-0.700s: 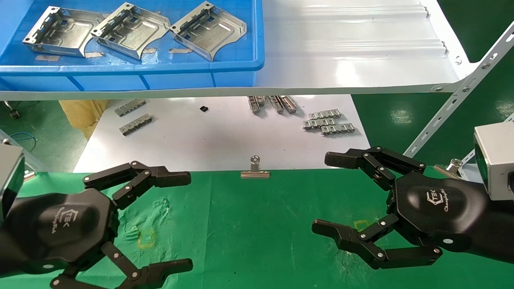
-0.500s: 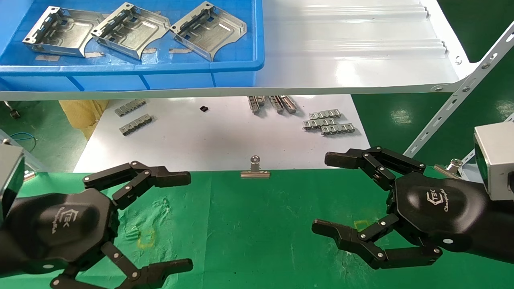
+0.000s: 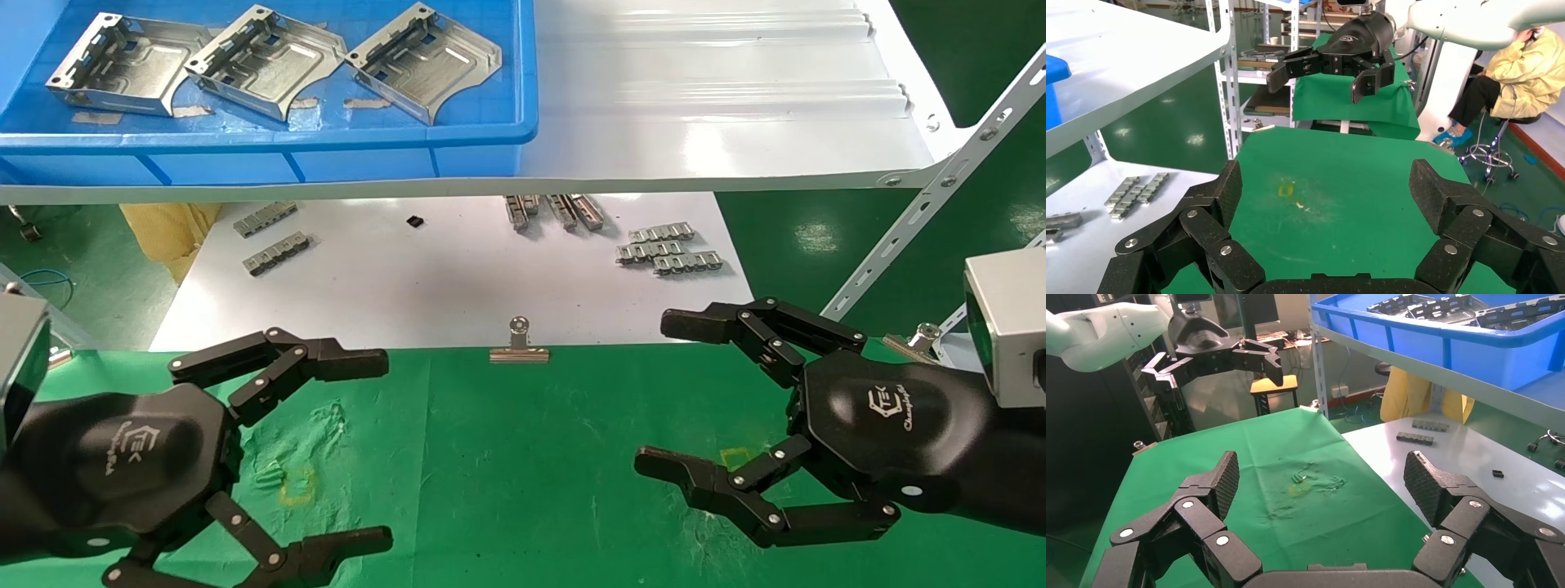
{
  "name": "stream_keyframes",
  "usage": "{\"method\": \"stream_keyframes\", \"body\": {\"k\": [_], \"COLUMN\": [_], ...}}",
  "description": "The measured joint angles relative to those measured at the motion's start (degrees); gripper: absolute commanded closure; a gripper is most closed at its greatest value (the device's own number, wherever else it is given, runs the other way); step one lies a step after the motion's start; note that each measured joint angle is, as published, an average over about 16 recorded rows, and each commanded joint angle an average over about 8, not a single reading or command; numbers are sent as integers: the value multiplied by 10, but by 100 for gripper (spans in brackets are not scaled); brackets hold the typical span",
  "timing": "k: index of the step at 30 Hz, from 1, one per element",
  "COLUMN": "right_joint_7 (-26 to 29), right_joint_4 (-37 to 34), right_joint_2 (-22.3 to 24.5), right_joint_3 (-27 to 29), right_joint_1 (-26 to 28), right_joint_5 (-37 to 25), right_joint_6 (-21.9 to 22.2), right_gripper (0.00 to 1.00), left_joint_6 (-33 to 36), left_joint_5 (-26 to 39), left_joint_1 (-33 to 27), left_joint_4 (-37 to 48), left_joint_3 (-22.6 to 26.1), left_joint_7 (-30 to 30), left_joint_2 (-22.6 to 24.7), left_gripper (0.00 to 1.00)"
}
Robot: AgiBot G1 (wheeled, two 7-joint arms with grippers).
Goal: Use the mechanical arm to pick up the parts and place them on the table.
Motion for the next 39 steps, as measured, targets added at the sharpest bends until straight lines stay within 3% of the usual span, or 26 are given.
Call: {"method": "stream_keyframes", "body": {"k": [3, 5, 13, 21, 32, 39], "right_joint_7": [0, 0, 0, 0, 0, 0], "right_joint_4": [0, 0, 0, 0, 0, 0], "right_joint_2": [0, 0, 0, 0, 0, 0], "right_joint_3": [0, 0, 0, 0, 0, 0], "right_joint_1": [0, 0, 0, 0, 0, 0], "right_joint_5": [0, 0, 0, 0, 0, 0], "right_joint_6": [0, 0, 0, 0, 0, 0], "right_gripper": [86, 100, 100, 100, 100, 100], "left_joint_6": [0, -1, -31, -113, -249, -300], "left_joint_5": [0, 0, 3, 23, 104, 179], "left_joint_1": [0, 0, -6, -39, -138, -218], "left_joint_4": [0, 1, 6, 22, 82, 143], "left_joint_3": [0, 0, -4, -10, 12, 46], "left_joint_7": [0, 0, -6, -22, -63, -99], "left_joint_2": [0, 0, 6, 29, 76, 95], "left_gripper": [0, 0, 0, 0, 0, 0]}}
